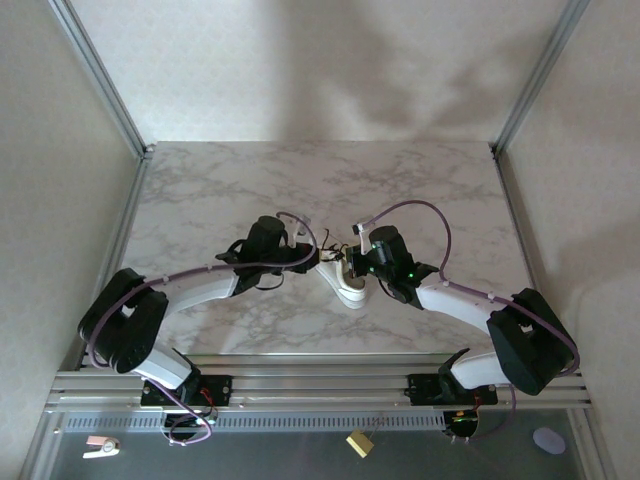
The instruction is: Tie the shoes
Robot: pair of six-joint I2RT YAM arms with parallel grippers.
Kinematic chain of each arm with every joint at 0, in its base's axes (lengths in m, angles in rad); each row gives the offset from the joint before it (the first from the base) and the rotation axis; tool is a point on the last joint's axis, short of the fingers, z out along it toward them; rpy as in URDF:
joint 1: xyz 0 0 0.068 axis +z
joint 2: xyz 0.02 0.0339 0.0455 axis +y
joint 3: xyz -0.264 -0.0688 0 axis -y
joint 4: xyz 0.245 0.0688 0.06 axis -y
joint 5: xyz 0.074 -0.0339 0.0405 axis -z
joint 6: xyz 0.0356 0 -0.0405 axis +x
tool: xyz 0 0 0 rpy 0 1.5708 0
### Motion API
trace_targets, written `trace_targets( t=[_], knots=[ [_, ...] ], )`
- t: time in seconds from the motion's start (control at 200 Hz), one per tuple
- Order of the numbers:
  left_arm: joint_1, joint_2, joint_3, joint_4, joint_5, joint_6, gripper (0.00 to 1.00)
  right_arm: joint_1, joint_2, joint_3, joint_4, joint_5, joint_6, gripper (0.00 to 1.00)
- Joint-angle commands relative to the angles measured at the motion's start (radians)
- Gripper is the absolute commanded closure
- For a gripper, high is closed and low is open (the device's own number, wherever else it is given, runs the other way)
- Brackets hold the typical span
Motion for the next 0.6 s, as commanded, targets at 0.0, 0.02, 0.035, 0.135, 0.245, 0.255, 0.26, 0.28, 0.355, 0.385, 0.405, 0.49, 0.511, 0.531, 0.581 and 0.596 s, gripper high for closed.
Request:
trace_targets(
  t=[0.0,0.02,0.035,0.135,0.245,0.255,0.26,0.28,0.355,0.385,0.405,0.49,0.511,0.531,0.581,0.596],
  knots=[
    [0.007,-0.034,-0.041,0.072,0.111,0.091,1.00,-0.007,0.004,0.042,-0.020,0.015,0.008,1.00],
    [0.007,-0.034,-0.045,0.073,0.120,0.104,1.00,-0.007,0.006,0.046,-0.021,0.013,0.008,1.00],
    [0.007,-0.032,-0.048,0.070,0.124,0.113,1.00,-0.006,0.006,0.047,-0.023,0.011,0.006,1.00],
    [0.006,-0.013,-0.051,0.016,0.123,0.184,1.00,-0.010,0.008,0.063,-0.025,-0.008,-0.008,1.00],
    [0.005,0.008,-0.053,-0.021,0.115,0.247,1.00,-0.010,0.001,0.070,-0.024,-0.024,-0.022,1.00],
    [0.004,0.010,-0.053,-0.020,0.122,0.257,1.00,-0.010,0.001,0.072,-0.025,-0.024,-0.024,1.00],
    [0.004,0.010,-0.054,-0.021,0.124,0.263,1.00,-0.010,0.001,0.072,-0.026,-0.024,-0.024,1.00],
    [0.003,0.013,-0.054,-0.027,0.136,0.281,1.00,-0.010,-0.001,0.074,-0.028,-0.023,-0.025,1.00],
    [-0.004,0.013,-0.045,-0.064,0.087,0.312,1.00,-0.010,-0.004,0.079,-0.038,-0.017,-0.034,1.00],
    [-0.005,0.016,-0.038,-0.081,0.073,0.329,1.00,-0.010,-0.003,0.080,-0.042,-0.013,-0.036,1.00],
    [-0.005,0.018,-0.036,-0.093,0.063,0.343,1.00,-0.012,-0.004,0.080,-0.043,-0.012,-0.037,1.00],
    [-0.013,0.029,-0.017,-0.149,0.000,0.389,1.00,-0.014,-0.006,0.082,-0.045,-0.009,-0.040,1.00],
    [-0.014,0.033,-0.010,-0.162,-0.015,0.398,1.00,-0.014,-0.007,0.083,-0.045,-0.009,-0.040,1.00],
    [-0.016,0.036,-0.002,-0.175,-0.030,0.405,1.00,-0.014,-0.008,0.083,-0.045,-0.009,-0.042,1.00],
    [-0.020,0.045,0.015,-0.208,-0.058,0.432,1.00,-0.016,-0.009,0.081,-0.046,-0.008,-0.043,1.00],
    [-0.022,0.046,0.021,-0.219,-0.064,0.438,1.00,-0.017,-0.009,0.081,-0.046,-0.007,-0.043,1.00]
  ],
)
